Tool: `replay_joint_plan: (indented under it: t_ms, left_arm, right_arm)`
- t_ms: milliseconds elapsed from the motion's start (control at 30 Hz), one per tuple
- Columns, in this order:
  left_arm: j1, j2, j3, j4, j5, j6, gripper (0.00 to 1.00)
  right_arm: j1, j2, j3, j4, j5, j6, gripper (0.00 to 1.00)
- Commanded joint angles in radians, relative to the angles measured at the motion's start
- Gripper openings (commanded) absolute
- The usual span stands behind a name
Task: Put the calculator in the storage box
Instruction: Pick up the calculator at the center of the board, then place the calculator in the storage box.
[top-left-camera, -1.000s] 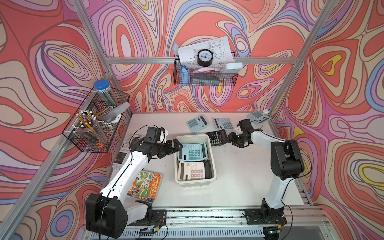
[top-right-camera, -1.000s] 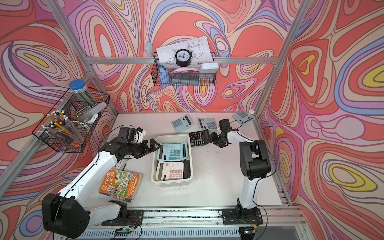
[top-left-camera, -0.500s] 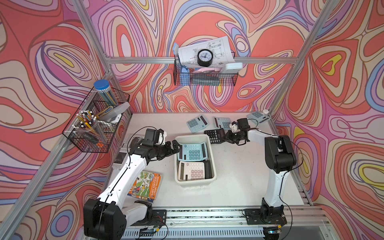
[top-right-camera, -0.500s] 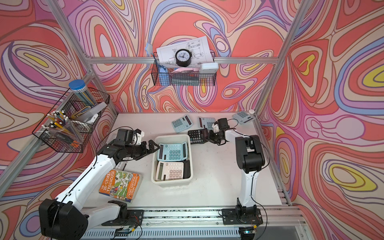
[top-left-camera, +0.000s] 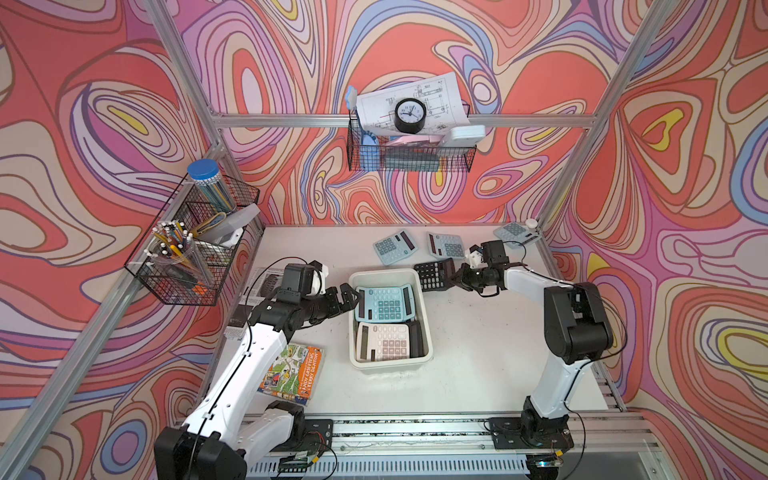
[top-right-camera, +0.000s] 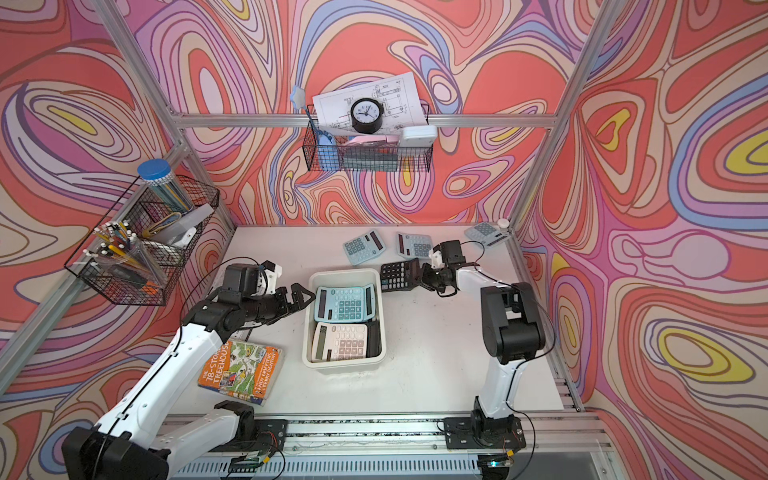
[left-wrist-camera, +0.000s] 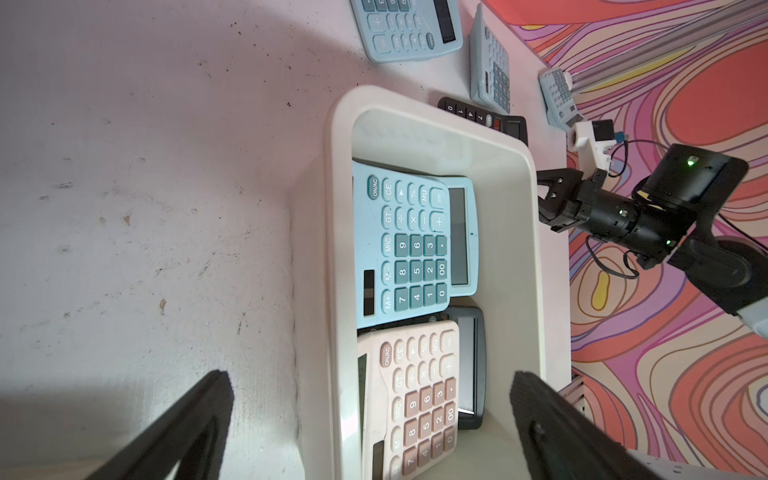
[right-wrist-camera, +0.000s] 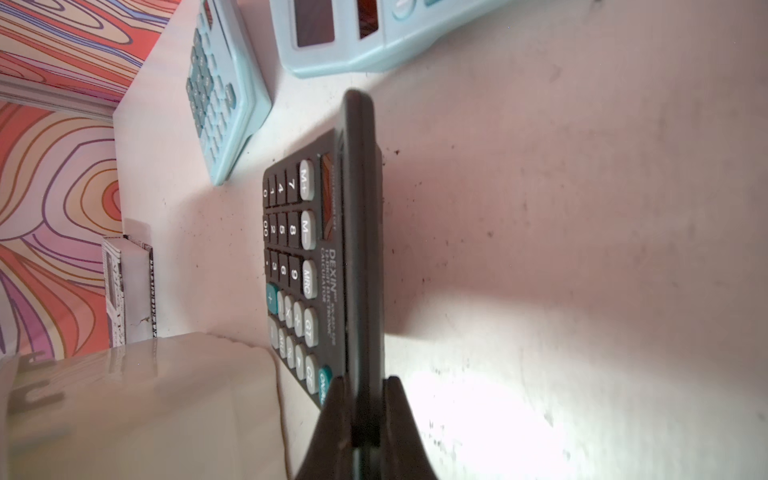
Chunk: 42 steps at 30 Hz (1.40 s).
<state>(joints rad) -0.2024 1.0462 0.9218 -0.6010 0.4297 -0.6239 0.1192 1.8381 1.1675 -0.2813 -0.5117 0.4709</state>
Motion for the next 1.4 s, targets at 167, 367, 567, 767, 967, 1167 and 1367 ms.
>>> replay_joint_plan:
  t_ms: [167, 367, 567, 767, 967, 1167, 1367]
  left_arm:
    - [0.006, -0.101, -0.037, 0.041, -0.072, -0.047, 0.99]
    - [0.007, -0.126, -0.050, 0.060, -0.080, -0.057, 0.99]
    - [0.006, -0.118, -0.063, 0.078, -0.075, -0.065, 0.99]
    - [0.006, -0.103, -0.074, 0.107, -0.061, -0.079, 0.99]
    - [0.006, -0.095, -0.079, 0.105, -0.064, -0.076, 0.99]
    - [0.007, -0.100, -0.090, 0.086, -0.126, -0.083, 0.99]
    - [0.006, -0.108, -0.116, 0.086, -0.178, -0.102, 0.98]
  right_arm:
    - [0.000, -0.256, -0.110, 0.066, -0.004, 0.094, 0.00]
    - [0.003, -0.374, -0.161, 0.119, -0.068, 0.183, 0.00]
    - [0.055, -0.454, -0.183, 0.156, -0.112, 0.227, 0.00]
    - [0.110, -0.524, -0.210, 0.158, -0.056, 0.231, 0.00]
    - [0.112, -0.595, -0.168, -0.018, 0.147, 0.165, 0.00]
    - [0.154, -0.575, -0.145, 0.035, 0.006, 0.175, 0.00]
    - [0.310, -0.498, -0.105, 0.050, 0.008, 0.179, 0.00]
